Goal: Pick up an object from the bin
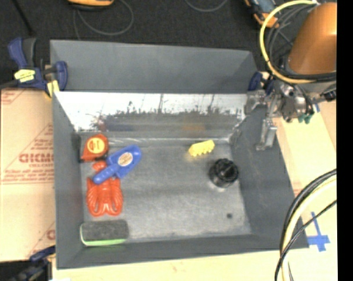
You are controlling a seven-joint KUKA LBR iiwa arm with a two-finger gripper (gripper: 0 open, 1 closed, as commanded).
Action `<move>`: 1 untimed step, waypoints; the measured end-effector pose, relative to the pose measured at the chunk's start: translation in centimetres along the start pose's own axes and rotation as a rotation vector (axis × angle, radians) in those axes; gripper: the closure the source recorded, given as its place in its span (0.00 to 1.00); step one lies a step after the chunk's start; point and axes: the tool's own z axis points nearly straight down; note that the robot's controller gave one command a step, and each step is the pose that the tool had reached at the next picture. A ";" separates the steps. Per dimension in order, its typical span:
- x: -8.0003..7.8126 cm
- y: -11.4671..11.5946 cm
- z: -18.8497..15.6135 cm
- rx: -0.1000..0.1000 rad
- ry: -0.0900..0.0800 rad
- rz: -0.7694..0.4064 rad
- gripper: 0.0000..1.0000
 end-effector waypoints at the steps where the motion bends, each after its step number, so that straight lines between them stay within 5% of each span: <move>1: -0.1 0.1 -0.6 0.002 -0.009 -0.003 0.00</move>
Offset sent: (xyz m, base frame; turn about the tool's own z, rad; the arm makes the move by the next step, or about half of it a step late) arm -0.0079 0.0118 -0.0301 -0.0310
